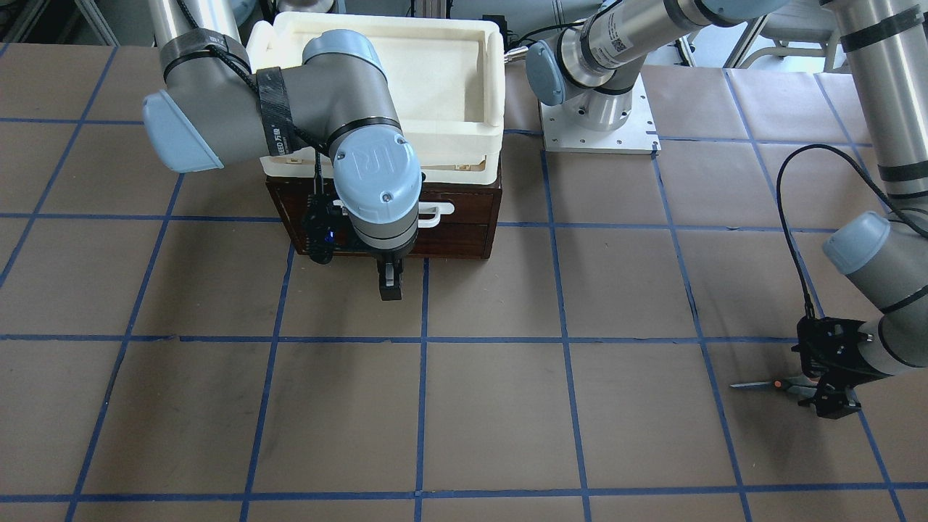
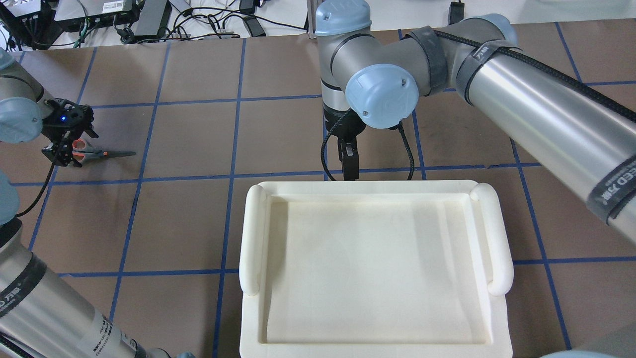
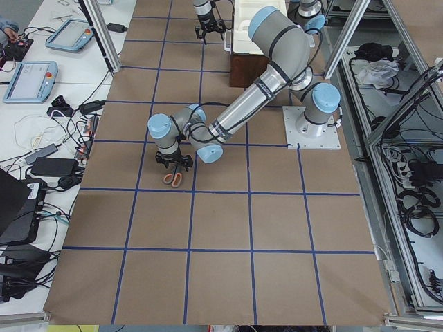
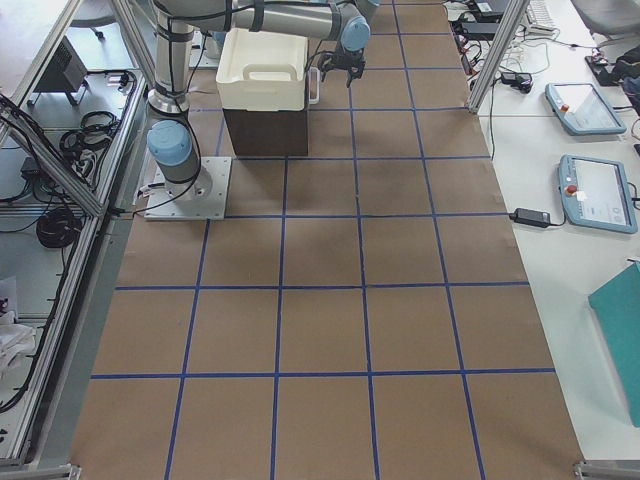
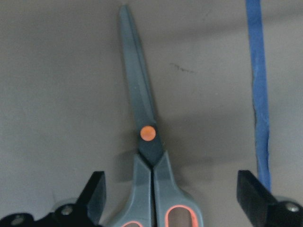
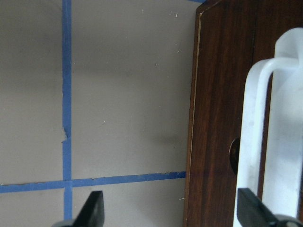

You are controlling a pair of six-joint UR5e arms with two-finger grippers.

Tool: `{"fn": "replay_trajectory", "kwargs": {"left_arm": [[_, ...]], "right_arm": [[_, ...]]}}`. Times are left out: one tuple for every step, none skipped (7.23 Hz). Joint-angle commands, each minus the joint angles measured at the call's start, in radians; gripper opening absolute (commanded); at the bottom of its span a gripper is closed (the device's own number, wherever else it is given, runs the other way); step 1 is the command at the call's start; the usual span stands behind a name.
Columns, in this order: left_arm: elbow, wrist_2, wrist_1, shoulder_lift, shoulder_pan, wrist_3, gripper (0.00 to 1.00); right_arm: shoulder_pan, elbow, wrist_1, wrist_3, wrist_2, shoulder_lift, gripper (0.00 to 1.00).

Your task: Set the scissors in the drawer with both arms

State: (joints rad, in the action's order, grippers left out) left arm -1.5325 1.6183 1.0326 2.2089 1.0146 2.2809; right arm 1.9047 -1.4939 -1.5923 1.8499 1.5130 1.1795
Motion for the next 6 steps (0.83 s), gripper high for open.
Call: {"fn": "replay_trajectory", "kwargs": {"left_arm": [[-0.005, -0.003, -0.014, 0.005, -0.001, 0.006, 0.95], [-0.009, -0.003, -0.058, 0.009, -0.001, 0.018, 0.94], [-0.02, -0.003, -0.065, 0.012, -0.001, 0.023, 0.9], [-0.024, -0.005, -0.068, 0.012, -0.001, 0.025, 0.87], [-0.026, -0.003, -0.069, 0.011, -0.001, 0.025, 0.86], [-0.026, -0.005, -0.071, 0.011, -0.002, 0.026, 0.83]], "right_arm": [[0.001, 0.001, 0.061, 0.002, 0.001, 0.002, 1.0], [0.001, 0.003, 0.063, 0.002, 0.001, 0.003, 1.0], [0.001, 0.003, 0.071, 0.002, 0.001, 0.0, 1.0], [0.001, 0.001, 0.092, 0.002, 0.0, -0.003, 1.0], [0.001, 0.001, 0.101, 0.002, 0.0, -0.004, 1.0], [0.001, 0.0, 0.103, 0.0, 0.0, -0.006, 1.0]]}}
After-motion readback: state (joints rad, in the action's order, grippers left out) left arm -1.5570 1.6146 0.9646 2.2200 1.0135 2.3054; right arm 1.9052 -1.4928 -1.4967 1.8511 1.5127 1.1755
